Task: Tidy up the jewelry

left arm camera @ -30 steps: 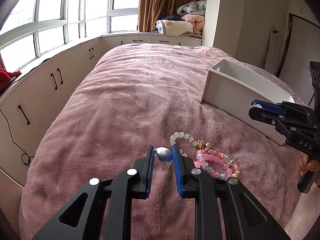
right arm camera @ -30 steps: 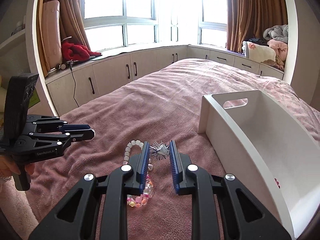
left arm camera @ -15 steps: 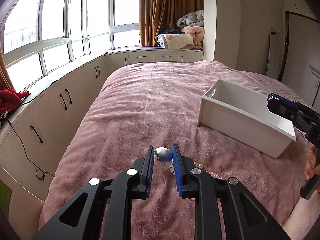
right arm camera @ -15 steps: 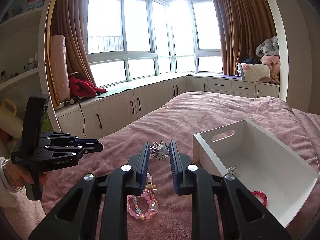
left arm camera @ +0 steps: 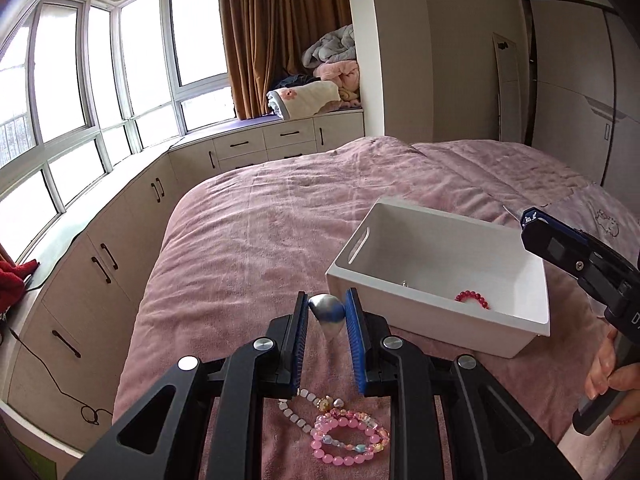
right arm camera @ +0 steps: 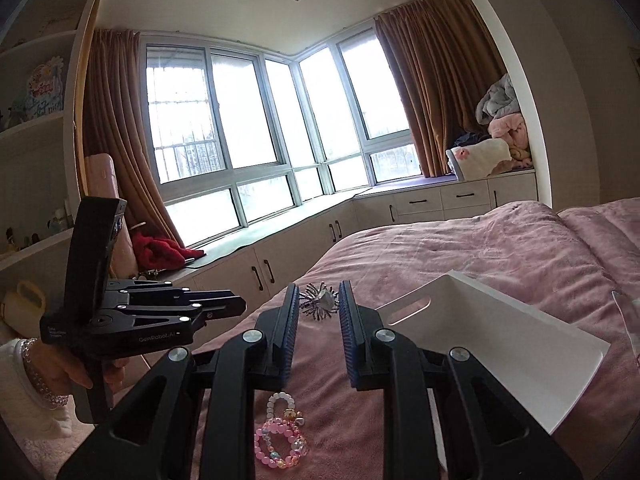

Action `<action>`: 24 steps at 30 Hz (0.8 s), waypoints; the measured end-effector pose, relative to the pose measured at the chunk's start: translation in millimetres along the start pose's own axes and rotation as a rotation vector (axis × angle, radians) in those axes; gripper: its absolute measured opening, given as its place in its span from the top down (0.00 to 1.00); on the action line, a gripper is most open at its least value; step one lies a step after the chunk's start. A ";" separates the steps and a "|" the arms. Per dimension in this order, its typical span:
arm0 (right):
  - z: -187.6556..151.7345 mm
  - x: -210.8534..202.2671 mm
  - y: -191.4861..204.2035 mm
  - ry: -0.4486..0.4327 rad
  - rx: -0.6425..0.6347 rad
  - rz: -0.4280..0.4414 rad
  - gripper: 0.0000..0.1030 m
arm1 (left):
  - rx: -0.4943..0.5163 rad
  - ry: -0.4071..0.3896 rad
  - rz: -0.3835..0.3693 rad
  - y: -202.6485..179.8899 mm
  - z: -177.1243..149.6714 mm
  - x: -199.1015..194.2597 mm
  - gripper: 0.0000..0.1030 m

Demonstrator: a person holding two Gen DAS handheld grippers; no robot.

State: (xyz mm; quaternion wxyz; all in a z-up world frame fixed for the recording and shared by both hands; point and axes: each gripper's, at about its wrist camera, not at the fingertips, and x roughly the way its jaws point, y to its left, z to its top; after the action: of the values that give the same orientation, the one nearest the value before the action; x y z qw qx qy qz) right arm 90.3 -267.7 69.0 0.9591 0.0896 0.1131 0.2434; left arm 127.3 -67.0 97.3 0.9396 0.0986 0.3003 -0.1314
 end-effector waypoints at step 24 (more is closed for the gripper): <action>9.3 -27.8 -73.3 -0.065 0.087 -0.186 0.80 | 0.083 0.097 -0.006 -72.7 15.2 78.2 0.48</action>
State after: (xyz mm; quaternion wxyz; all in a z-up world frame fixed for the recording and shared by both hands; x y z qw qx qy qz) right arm 101.7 -345.7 66.1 0.9759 0.1281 0.1003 0.1454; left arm 174.6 -154.5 55.5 0.9187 0.1428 0.3399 -0.1419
